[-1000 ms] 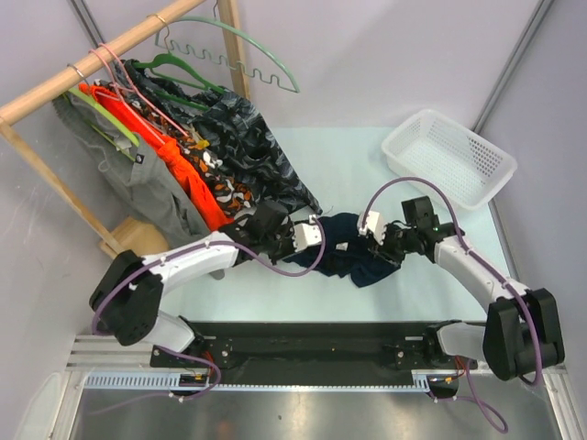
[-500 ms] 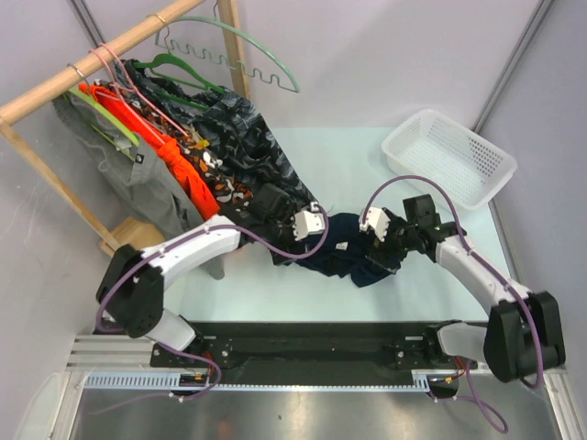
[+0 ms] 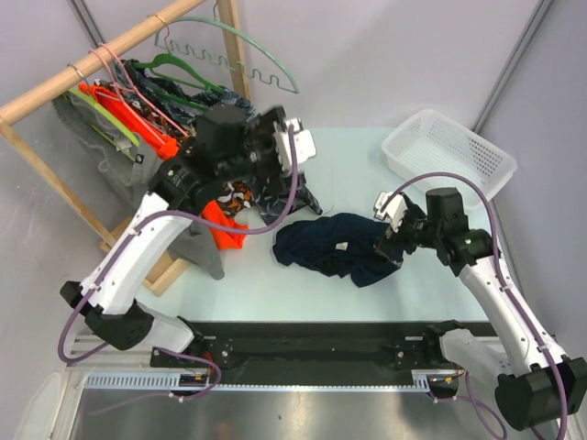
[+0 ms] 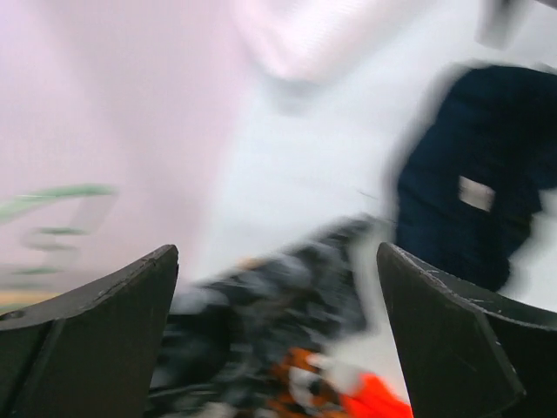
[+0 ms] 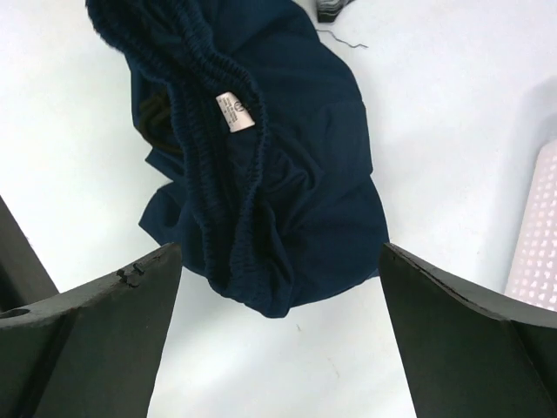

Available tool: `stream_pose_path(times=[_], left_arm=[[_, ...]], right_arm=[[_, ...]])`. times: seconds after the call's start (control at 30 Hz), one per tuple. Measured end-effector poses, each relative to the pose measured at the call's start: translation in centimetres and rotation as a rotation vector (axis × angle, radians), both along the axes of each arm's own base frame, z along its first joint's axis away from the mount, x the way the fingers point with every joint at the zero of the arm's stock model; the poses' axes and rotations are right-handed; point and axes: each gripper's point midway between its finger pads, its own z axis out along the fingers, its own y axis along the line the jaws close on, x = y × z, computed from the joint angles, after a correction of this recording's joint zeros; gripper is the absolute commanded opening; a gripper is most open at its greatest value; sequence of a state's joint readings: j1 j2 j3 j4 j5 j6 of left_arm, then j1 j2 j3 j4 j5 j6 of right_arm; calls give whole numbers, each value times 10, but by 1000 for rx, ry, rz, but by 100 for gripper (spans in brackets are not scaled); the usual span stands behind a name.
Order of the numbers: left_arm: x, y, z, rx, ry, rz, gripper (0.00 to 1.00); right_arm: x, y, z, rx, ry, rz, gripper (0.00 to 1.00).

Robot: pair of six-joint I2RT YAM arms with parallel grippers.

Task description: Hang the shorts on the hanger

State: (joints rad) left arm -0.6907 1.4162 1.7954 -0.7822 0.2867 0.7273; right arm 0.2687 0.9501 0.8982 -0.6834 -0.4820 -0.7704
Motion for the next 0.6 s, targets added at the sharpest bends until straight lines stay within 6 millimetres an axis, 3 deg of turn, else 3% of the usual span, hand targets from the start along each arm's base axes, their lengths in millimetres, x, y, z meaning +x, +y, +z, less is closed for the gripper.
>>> stream_pose_path(times=[0.13, 0.27, 0.37, 0.6], left_arm=[[51, 9, 68, -43, -324, 161, 98], [107, 14, 106, 12, -630, 292, 88], [147, 13, 106, 131, -792, 321, 87], [220, 23, 76, 506, -972, 291, 88]], right_arm=[[4, -3, 9, 34, 7, -50, 100], [10, -7, 15, 58, 14, -91, 100], [12, -9, 15, 71, 27, -106, 100], [14, -12, 15, 88, 41, -125, 100]])
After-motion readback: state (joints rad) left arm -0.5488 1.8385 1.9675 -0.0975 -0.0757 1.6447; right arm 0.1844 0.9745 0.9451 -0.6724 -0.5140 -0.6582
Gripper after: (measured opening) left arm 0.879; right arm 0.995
